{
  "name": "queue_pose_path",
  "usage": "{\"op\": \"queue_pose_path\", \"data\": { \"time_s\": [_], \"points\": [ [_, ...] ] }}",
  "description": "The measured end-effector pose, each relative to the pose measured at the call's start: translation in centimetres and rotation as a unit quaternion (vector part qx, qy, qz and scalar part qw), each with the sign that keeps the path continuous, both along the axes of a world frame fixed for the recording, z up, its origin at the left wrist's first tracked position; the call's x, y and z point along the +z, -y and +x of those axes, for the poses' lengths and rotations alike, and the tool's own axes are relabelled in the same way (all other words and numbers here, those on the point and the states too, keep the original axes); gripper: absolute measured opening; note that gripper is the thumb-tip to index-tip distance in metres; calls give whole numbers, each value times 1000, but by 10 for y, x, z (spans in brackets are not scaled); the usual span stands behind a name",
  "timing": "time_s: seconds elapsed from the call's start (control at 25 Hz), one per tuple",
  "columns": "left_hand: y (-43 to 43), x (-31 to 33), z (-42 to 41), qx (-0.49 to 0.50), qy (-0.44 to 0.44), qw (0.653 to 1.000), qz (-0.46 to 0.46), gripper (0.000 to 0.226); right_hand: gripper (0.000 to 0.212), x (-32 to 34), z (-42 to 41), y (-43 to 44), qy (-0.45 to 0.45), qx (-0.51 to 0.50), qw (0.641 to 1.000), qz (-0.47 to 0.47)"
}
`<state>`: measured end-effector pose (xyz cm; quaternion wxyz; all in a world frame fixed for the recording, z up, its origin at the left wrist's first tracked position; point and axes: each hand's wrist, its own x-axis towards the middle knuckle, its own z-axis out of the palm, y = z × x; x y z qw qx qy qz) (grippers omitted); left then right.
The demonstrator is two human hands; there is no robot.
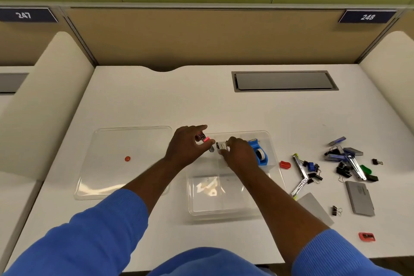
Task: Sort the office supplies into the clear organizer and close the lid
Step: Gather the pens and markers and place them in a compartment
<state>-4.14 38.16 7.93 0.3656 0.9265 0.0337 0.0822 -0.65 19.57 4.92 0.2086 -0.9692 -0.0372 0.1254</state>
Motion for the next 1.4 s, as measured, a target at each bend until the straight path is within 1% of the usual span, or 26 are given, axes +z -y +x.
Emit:
{"op": "queue_pose_path", "data": {
  "time_s": [0.04, 0.12, 0.24, 0.32, 0.44, 0.48, 0.52, 0.6, 0.68, 0.72, 0.76, 0.84, 0.92, 1.0, 1.24, 1.32, 1.4],
  "points": [
    [0, -1, 2, -4, -1, 1000, 1, 55, 32, 0, 0, 1, 6, -8, 1000, 21],
    [2, -2, 6, -16, 0, 1000, -2, 55, 32, 0, -2, 5, 22, -15, 995, 97],
    [7, -4, 11, -48, -15, 998, -30, 58, 46, 2, -6, 14, 40, 47, 979, 196],
    [11, -5, 15, -70, -42, 993, -84, 62, 50, 8, -8, 17, 20, 70, 970, 233],
    [20, -10, 18, -92, -67, 984, -134, 70, 46, 16, -7, 18, 7, 56, 965, 258],
    [22, -13, 20, -99, -78, 984, -130, 78, 43, 18, -7, 18, 13, 50, 967, 250],
    [22, -17, 21, -107, -90, 985, -105, 88, 41, 19, -7, 19, 23, 39, 971, 233],
    [19, -26, 23, -135, -116, 984, 10, 107, 45, 20, -7, 23, 41, 0, 986, 163],
    [13, -37, 23, -168, -145, 965, 142, 118, 49, 19, -4, 26, 23, -31, 995, 90],
    [10, -43, 22, -181, -158, 953, 183, 120, 49, 17, -3, 27, 6, -38, 997, 64],
    [9, -48, 21, -190, -169, 945, 206, 122, 48, 16, -2, 26, -5, -38, 998, 40],
    [8, -52, 19, -190, -188, 939, 216, 124, 44, 14, -1, 24, 0, -30, 999, -13],
    [8, -52, 19, -182, -197, 939, 213, 125, 40, 14, 0, 19, 27, -16, 997, -64],
    [7, -51, 19, -178, -198, 940, 214, 125, 35, 11, 1, 13, 54, 4, 995, -89],
    [7, -48, 20, -178, -200, 938, 218, 126, 23, -7, -5, 15, 86, 52, 988, -119],
    [7, -48, 19, -178, -192, 940, 220, 126, 21, -11, -10, 19, 114, 49, 987, -103],
    [8, -49, 19, -181, -182, 941, 220, 126, 22, -11, -14, 22, 161, 43, 983, -73]
  ]
}}
